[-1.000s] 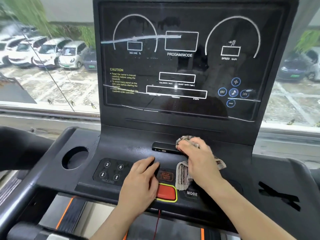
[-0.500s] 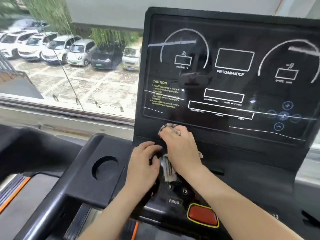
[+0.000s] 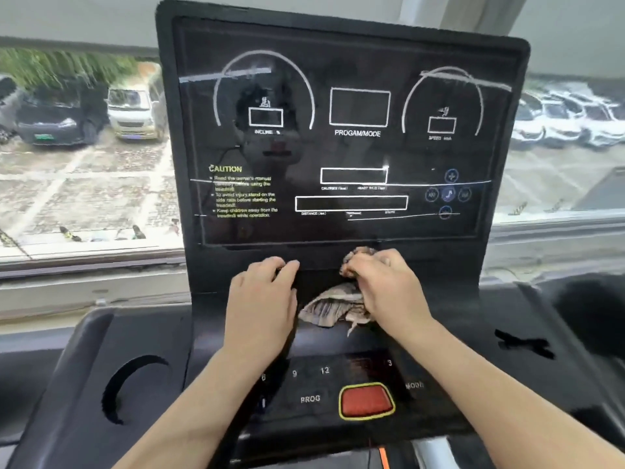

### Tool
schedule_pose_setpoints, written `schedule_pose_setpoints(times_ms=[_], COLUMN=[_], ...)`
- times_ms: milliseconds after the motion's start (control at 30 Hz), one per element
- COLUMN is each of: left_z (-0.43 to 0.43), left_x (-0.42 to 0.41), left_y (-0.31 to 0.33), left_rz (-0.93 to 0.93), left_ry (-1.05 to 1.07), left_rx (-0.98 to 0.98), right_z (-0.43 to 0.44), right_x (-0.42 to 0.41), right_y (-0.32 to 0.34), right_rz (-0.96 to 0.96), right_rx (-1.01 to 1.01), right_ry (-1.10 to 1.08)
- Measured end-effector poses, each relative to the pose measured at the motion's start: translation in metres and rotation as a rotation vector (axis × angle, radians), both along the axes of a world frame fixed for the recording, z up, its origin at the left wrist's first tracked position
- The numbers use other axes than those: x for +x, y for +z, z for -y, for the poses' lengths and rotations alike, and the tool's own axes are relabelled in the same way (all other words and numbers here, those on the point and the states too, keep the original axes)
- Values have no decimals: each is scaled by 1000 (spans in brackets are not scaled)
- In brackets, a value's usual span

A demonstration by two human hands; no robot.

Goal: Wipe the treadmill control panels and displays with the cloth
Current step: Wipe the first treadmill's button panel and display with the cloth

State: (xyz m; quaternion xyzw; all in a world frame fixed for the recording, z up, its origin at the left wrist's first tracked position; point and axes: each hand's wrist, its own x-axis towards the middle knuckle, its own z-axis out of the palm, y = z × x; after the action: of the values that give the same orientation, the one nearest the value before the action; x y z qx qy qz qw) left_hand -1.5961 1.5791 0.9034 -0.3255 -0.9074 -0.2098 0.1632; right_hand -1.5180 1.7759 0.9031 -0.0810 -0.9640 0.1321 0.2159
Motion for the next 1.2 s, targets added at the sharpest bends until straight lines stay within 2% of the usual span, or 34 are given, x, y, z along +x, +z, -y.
schedule_pose_setpoints(times_ms=[167, 234, 300, 367, 467, 567, 701, 834, 901, 968, 1101, 1201], left_z=[-1, -6, -13, -16, -22, -44, -94, -120, -115, -110, -104, -95], left_x=[-2, -3, -3, -1, 9, 24, 50, 62, 60, 58, 59, 56], left_y=[-6, -4, 3, 6, 7, 8, 9, 10, 8, 5, 5, 6], left_rz=[-180, -160, -68, 4, -13, -14, -28, -5, 9, 45, 120, 126], left_ry=[50, 42, 72, 119, 144, 148, 41, -1, -19, -32, 57, 82], left_rx=[24, 21, 34, 40, -11, -42, -130, -145, -120, -88, 0, -4], right_z=[5, 30, 58, 68, 28, -38, -125, -126, -116, -105, -48, -76], right_x=[5, -12, -31, -39, -21, 13, 61, 62, 43, 15, -21, -20], right_y=[2, 3, -2, -2, -3, -2, -12, -17, -10, -4, -7, -2], right_rz=[-97, -84, -123, -121, -150, -114, -82, -233, -330, -346, -184, -135], right_rx=[-132, -79, -15, -45, -31, 28, -102, -146, -80, 23, 272, 463], right_ry=[-182, -85, 114, 200, 211, 125, -84, -69, 3, 50, 263, 359])
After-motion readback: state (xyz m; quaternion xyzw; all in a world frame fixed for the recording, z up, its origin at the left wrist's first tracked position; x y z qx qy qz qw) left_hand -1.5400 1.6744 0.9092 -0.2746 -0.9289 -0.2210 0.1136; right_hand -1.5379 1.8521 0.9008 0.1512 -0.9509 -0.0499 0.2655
